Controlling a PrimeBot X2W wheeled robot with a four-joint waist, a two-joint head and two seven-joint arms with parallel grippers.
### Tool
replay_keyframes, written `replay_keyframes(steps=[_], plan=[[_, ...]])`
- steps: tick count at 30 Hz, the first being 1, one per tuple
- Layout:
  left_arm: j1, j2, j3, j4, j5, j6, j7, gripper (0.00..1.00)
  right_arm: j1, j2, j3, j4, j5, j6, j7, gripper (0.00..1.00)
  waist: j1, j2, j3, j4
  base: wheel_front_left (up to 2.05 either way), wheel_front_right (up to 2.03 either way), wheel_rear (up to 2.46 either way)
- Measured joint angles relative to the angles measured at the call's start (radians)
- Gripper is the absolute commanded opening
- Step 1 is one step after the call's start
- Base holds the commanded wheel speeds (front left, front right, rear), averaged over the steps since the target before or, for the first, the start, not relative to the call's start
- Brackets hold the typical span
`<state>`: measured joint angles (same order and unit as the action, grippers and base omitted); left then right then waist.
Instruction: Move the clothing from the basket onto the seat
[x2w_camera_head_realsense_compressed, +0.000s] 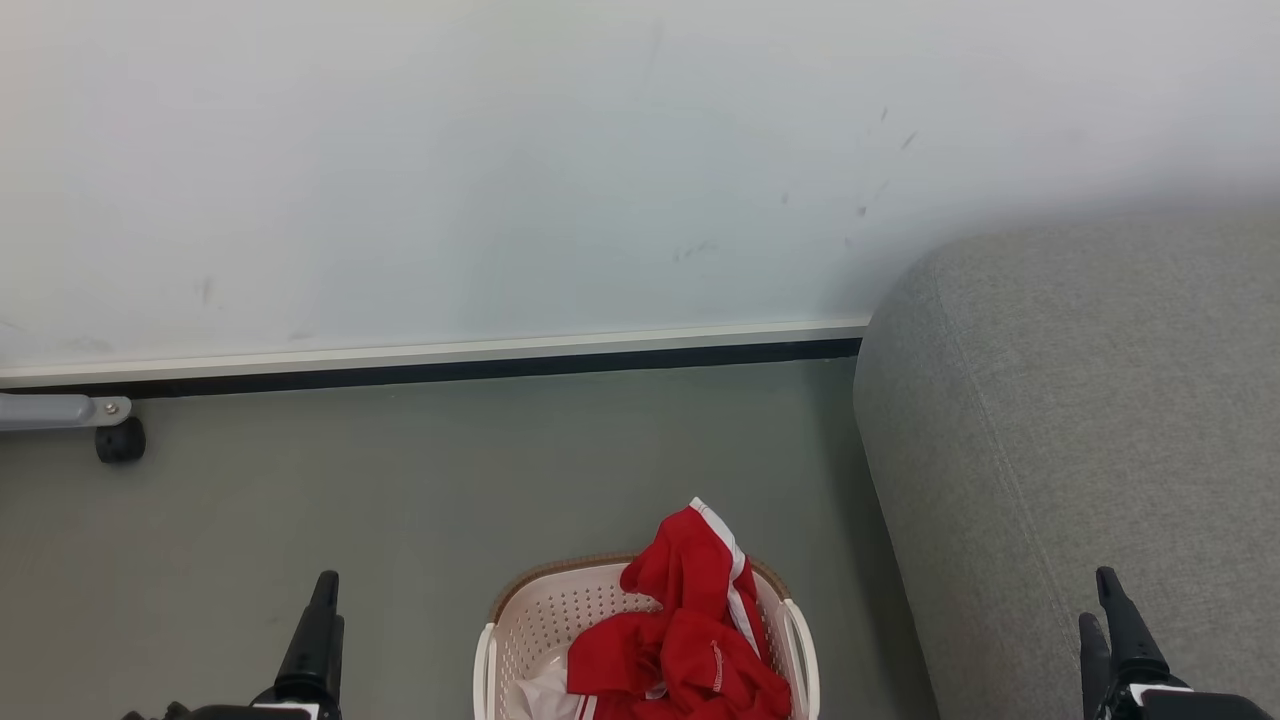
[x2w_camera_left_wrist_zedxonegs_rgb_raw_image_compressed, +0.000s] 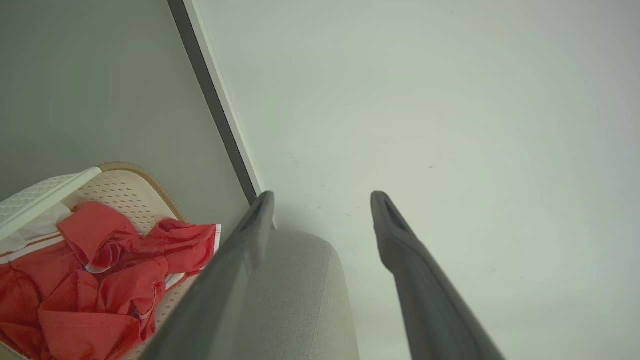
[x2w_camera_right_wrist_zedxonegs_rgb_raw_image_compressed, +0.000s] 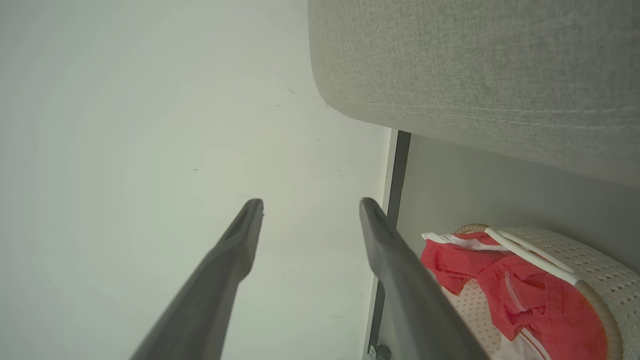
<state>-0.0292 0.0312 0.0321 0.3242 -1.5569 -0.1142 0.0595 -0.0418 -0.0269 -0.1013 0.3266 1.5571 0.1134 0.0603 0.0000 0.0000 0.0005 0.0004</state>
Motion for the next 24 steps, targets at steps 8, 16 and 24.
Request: replay_keyframes(steps=[8,16,24], plan=[[-0.006,0.000,-0.017,-0.023,0.093,0.026,-0.028,1.00,0.000,0.000,0.017,-0.030,-0.119,-0.027,-0.028,1.00,0.0000,0.0000,-0.001,-0.001,0.00,0.00,0.00],[-0.017,0.002,-0.058,-0.047,0.231,0.054,-0.056,1.00,0.000,-0.021,0.071,-0.057,-0.290,-0.053,-0.056,1.00,0.0000,0.0000,-0.001,-0.003,0.00,0.00,0.00],[-0.028,0.022,-0.114,-0.061,0.403,0.080,-0.086,1.00,0.000,-0.041,0.120,-0.071,-0.437,-0.079,-0.086,1.00,0.0000,0.0000,-0.001,-0.003,0.00,0.00,0.00]])
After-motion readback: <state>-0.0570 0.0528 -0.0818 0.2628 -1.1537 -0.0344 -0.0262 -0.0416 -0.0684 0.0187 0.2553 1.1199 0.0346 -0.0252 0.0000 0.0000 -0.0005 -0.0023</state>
